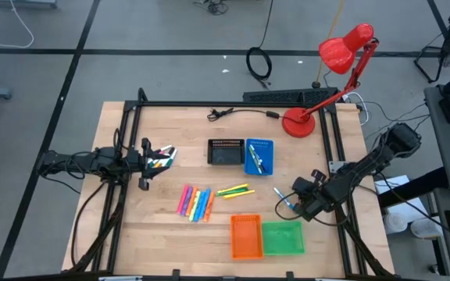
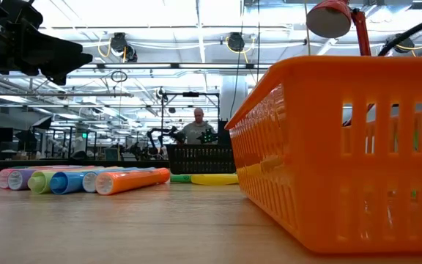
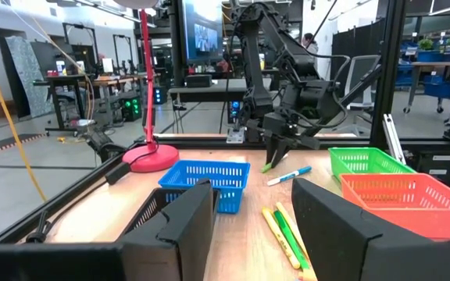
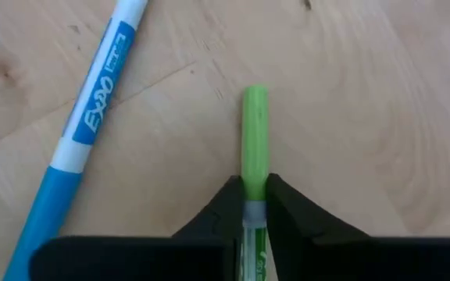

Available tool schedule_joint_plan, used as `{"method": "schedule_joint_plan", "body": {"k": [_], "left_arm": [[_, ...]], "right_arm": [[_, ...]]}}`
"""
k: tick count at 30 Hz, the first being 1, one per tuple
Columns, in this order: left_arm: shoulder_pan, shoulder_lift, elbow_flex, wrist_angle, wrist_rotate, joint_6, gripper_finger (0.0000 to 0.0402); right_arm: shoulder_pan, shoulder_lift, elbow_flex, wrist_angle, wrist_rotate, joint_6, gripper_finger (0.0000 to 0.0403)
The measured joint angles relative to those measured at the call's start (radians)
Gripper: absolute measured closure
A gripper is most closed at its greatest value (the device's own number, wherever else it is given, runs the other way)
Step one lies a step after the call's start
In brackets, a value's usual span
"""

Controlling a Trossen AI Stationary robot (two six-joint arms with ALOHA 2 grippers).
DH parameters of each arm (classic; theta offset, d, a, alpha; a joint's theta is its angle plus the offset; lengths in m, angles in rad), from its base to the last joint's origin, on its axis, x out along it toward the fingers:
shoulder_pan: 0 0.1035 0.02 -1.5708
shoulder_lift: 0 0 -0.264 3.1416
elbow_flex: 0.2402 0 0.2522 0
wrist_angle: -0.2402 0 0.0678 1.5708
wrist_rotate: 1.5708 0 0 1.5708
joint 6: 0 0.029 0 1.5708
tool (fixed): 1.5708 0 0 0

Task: Pick & Place Markers
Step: Put the green marker pen into the blue bin

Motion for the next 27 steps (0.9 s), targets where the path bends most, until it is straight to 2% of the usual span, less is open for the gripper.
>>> {"method": "schedule_joint_plan", "body": {"k": [8,20,27], "left_arm": [[0.000,0.000,0.000,0.000,0.000,0.000,0.0220],[0.000,0.000,0.000,0.000,0.000,0.000,0.0220],[0.000,0.000,0.000,0.000,0.000,0.000,0.0220]], "right_arm": [[0.000,-0.095,0.001,0.122,0.108,-0.072,0.0383],[0.000,-0.143,0.002,0.451,0.243,-0.424,0.0380],[-0.052,-0.143,0.003,0.645,0.295,-0.546,0.0379]]}}
